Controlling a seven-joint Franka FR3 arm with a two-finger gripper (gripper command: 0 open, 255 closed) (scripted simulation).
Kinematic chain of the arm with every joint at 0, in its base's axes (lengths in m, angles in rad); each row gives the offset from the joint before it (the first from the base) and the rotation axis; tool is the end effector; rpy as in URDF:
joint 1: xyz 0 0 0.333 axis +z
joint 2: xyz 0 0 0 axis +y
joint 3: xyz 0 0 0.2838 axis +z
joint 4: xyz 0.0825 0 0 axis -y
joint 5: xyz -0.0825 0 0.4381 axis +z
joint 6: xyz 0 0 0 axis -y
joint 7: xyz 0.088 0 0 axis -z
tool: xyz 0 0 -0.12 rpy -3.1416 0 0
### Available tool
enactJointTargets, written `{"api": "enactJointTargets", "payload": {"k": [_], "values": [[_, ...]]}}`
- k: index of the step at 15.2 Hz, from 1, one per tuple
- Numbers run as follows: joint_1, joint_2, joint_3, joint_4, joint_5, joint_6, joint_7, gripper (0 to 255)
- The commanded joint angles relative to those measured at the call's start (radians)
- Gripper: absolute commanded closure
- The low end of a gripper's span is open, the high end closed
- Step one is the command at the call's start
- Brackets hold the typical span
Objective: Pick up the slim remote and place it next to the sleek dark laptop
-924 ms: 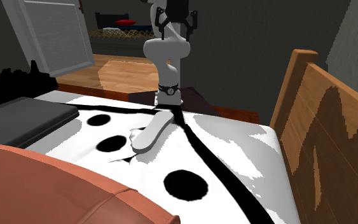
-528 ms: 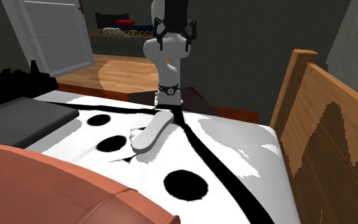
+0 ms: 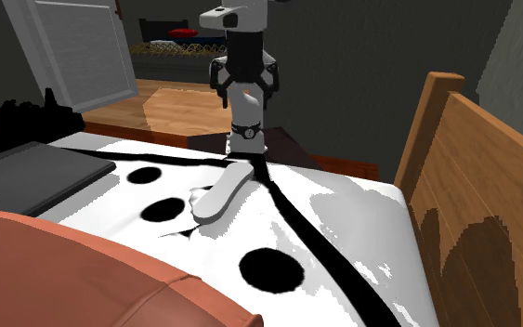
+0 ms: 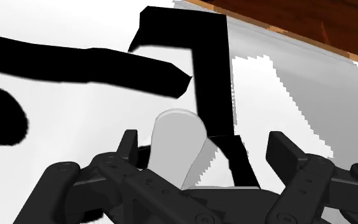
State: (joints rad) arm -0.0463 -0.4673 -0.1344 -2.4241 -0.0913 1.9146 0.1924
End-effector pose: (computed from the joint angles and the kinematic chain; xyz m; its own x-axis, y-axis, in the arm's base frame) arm 0.4575 -0.0893 0.4095 0.9468 -0.3194 -0.0397 -0.3183 -0.9474 0.0323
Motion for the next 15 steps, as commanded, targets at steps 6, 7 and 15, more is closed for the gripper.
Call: {"api": "enactJointTargets", "payload": {"k": [6, 7, 15], "values": [[-0.023, 0.256, -0.057, 0.082, 0.043, 0.199, 0.012, 0], [-0.026, 0.293, -0.065, 0.099, 0.054, 0.222, 0.011, 0], [-0.043, 0.478, -0.093, 0.167, 0.119, 0.348, -0.008, 0]]}}
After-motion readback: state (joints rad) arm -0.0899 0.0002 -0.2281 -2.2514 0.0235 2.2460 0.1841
